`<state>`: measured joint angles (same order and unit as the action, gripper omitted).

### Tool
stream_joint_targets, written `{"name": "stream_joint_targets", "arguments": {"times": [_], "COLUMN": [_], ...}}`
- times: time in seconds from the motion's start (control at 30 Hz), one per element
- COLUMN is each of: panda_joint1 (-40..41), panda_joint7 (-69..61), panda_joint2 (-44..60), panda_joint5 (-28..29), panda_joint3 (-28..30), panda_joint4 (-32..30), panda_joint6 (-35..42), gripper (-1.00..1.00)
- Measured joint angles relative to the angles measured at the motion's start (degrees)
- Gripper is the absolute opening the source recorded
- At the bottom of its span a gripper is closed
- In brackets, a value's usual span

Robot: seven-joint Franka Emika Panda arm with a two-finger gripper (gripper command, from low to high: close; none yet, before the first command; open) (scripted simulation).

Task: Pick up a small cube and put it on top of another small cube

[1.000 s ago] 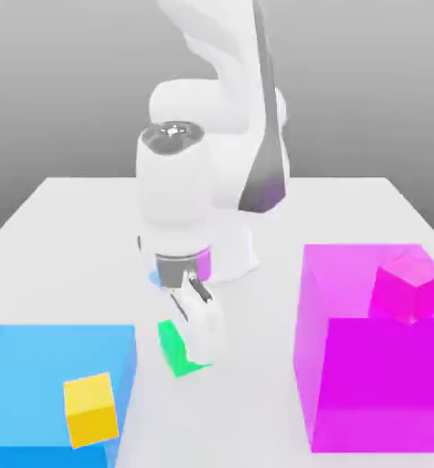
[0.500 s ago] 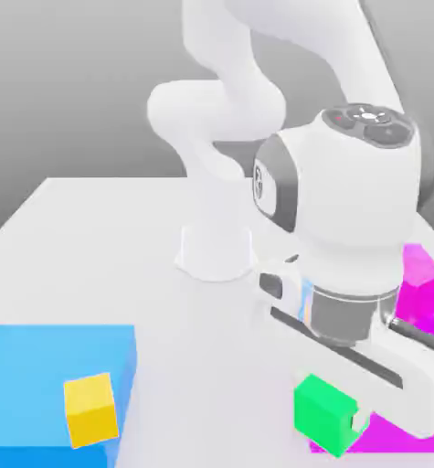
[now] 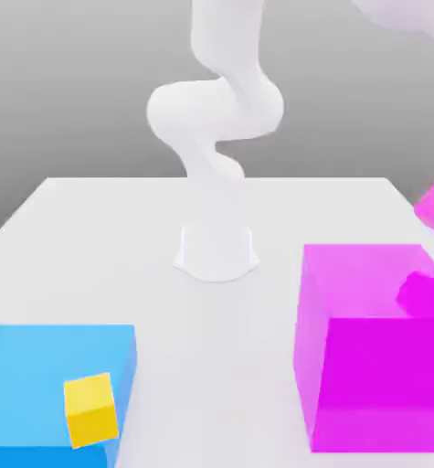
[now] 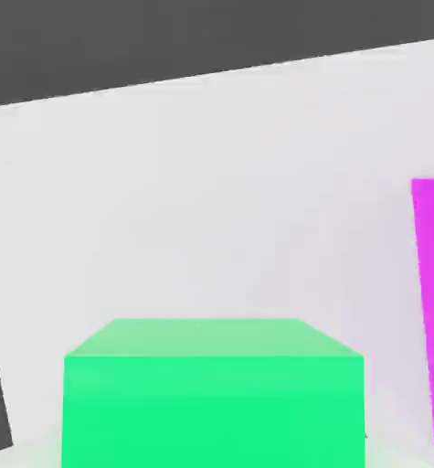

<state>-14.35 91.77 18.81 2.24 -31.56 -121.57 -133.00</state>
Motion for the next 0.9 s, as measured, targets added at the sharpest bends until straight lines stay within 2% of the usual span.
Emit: {"name": "stream_joint_targets", "arguments": {"times": [0.3,0.47,0.6,0.7,0.9], "panda_joint1": [-0.2,-1.8,-3.3,-3.2,-4.4], "panda_joint7": [-18.8,-29.6,-36.1,-35.7,-38.3], "panda_joint2": [-10.8,-18.7,-24.9,-27.1,-24.3], "panda_joint5": [-7.8,-12.4,-14.8,-16.5,-20.5], "panda_joint3": [-9.2,-11.5,-10.6,-9.9,-9.5], "panda_joint4": [-17.4,-27.6,-35.5,-37.4,-37.2], "panda_joint6": [-4.9,-9.8,-15.1,-18.4,-19.9], "gripper": [-1.00,-1.00,-1.00,-1.00,-1.00]}}
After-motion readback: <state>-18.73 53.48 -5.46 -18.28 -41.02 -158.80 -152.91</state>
